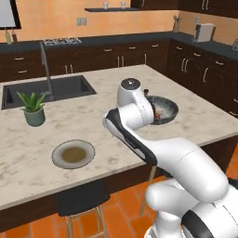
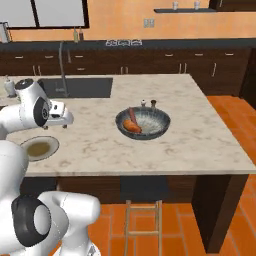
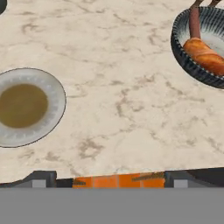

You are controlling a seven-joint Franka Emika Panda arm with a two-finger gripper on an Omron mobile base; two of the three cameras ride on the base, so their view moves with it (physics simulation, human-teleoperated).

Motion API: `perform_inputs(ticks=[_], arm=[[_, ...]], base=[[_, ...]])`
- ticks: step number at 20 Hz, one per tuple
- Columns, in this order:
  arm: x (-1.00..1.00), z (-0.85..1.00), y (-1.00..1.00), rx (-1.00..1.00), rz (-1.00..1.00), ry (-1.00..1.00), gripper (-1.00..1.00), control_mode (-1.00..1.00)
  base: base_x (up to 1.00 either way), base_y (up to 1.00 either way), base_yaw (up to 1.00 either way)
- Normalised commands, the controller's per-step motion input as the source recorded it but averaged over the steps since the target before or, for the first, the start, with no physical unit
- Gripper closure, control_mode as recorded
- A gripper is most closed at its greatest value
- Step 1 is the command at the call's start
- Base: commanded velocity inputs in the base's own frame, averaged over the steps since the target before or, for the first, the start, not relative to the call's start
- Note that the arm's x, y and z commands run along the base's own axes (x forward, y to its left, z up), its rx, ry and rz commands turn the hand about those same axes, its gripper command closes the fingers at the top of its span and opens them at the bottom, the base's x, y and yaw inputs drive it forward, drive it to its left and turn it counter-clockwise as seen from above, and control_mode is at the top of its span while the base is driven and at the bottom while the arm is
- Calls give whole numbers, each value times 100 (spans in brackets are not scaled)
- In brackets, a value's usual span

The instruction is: Place one bun and one sausage from the bowl on each plate.

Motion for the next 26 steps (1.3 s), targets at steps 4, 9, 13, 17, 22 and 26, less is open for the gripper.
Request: perform_inputs(ticks=[4,9,13,17,22,26], arm=[[0,0,0,0,0,0,-100,100],[0,0,0,0,0,0,-100,100],[0,0,0,0,0,0,-100,100],[0,0,0,0,0,0,-100,100],[14,-1,-20,4,2,2,-100,-100],[92,-12,-100,22,0,25,-100,-100]], base=[[67,-81,20],[51,11,24],[6,47,24],[64,-5,2],[68,-32,12],[0,0,0]])
